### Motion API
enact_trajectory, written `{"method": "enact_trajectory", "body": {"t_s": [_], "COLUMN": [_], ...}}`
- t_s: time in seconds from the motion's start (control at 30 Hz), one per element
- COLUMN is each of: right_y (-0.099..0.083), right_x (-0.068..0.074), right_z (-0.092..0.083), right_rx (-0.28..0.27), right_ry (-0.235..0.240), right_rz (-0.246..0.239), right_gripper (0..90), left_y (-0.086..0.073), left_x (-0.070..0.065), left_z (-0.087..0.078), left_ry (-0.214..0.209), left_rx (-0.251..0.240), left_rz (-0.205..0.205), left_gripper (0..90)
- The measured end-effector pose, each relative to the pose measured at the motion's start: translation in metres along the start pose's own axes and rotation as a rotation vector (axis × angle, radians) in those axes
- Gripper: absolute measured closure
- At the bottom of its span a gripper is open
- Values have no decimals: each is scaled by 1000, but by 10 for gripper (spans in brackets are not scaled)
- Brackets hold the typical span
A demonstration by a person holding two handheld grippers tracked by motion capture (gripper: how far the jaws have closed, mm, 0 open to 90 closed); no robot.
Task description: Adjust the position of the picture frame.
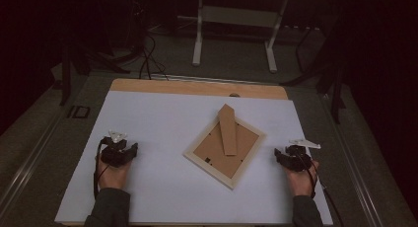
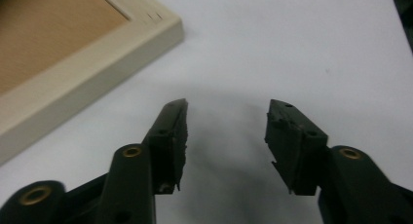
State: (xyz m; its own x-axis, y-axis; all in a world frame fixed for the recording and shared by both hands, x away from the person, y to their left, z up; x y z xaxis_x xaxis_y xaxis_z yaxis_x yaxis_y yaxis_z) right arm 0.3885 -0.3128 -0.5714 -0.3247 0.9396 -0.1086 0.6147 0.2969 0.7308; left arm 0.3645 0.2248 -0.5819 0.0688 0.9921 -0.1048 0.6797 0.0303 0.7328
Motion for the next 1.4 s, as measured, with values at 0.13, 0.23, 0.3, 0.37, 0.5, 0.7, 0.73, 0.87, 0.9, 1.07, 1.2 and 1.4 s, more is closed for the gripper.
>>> {"method": "enact_trajectory", "body": {"t_s": [0.13,0.23,0.3,0.37,0.5,0.7,0.73,0.87,0.9,1.07,1.2,1.4], "right_y": [2,4,4,5,6,13,14,18,19,26,32,41], "right_x": [3,6,6,7,10,17,17,18,18,16,17,15], "right_z": [-1,-4,-5,-5,-5,-3,-3,0,1,6,12,25], "right_rx": [-10,-20,-24,-28,-28,-19,-17,-9,-9,-6,-1,21], "right_ry": [7,13,16,23,47,69,75,84,81,79,88,82], "right_rz": [-19,-29,-32,-30,-40,-53,-56,-54,-55,-49,-49,-19], "right_gripper": [521,533,538,568,641,786,804,895,897,900,900,900], "left_y": [4,6,7,7,8,6,6,7,7,6,6,6], "left_x": [-10,-14,-15,-16,-18,-20,-20,-18,-18,-19,-23,-31], "left_z": [-9,-15,-18,-20,-21,-21,-21,-22,-22,-24,-24,-24], "left_ry": [-49,-86,-91,-99,-106,-119,-117,-115,-115,-129,-150,-168], "left_rx": [-17,-33,-36,-40,-33,-15,-15,-18,-19,-17,-19,-16], "left_rz": [36,24,26,22,36,66,65,65,66,61,65,79], "left_gripper": [594,598,604,605,622,640,639,626,625,605,601,612]}}
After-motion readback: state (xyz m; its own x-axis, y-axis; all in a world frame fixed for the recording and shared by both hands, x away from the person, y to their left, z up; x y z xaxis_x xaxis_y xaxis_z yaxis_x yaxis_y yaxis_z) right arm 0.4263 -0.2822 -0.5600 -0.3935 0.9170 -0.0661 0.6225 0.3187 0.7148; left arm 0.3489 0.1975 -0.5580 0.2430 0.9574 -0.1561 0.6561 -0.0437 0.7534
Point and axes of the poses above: each handheld gripper's, and its own axes: z roughly forward along the jaws, y roughly out of its top, x roughly to its left, the point moved 7 cm from there along z, roughly forward along the jaws, and after that the axes turned 8 degrees about -z, right-handed, at the moved point
